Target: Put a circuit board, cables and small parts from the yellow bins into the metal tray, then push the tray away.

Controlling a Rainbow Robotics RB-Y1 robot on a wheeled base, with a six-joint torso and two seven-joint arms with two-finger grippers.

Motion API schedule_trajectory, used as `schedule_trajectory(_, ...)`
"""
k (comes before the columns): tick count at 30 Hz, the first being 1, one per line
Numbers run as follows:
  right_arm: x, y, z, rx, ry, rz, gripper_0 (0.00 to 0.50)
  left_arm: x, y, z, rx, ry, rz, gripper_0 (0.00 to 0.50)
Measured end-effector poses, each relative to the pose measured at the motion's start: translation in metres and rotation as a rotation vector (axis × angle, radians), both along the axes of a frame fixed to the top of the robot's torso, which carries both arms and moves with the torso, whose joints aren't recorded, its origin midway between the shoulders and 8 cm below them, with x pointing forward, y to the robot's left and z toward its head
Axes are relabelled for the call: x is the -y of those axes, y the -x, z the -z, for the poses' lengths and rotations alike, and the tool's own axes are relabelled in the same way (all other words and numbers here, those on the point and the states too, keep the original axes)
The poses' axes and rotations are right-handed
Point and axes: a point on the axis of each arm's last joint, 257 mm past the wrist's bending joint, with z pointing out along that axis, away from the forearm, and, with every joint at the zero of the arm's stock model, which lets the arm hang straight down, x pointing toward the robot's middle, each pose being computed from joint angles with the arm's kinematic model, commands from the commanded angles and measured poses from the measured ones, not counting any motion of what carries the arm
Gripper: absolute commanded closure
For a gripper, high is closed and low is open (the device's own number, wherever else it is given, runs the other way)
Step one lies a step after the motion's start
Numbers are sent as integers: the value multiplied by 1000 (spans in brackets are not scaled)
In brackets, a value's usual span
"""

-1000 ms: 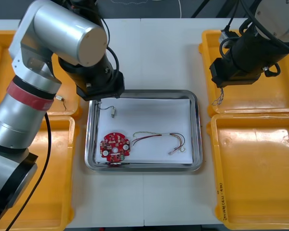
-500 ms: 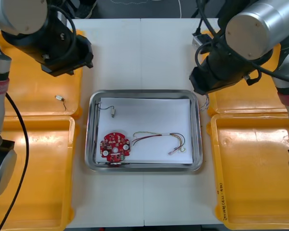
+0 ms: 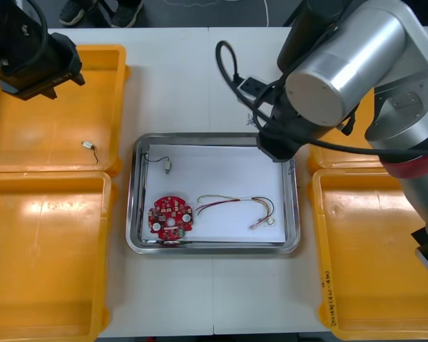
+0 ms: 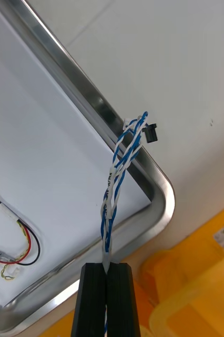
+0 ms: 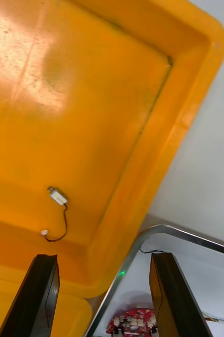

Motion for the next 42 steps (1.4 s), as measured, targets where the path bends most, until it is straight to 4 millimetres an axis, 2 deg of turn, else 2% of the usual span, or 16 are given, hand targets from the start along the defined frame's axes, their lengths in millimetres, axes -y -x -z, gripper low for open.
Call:
schedule_trajectory(6,-31,-2,7,66,78,-173,500,-28,1,13,-59,-18,-38,0)
schedule_trajectory(11,-49,3,14,94,157,-317,500,-42,3,33,-123,-62,24,0)
schedule_trajectory(20,-52,5,25,115,268,-413,500,-56,2,61,-191,-100,125,0)
schedule_trajectory(23,-51,1,30,120,293,-425,500,-57,0,70,-204,-93,132,0)
schedule_trajectory(28,-49,-6,42,126,391,-542,500,-57,-5,77,-199,-84,136,0)
schedule_trajectory(35,-48,-6,60,100,422,-563,500,-48,-9,85,-199,-79,148,0)
schedule_trajectory(42,-60,-3,67,122,430,-604,500,-36,-14,103,-212,-61,155,0)
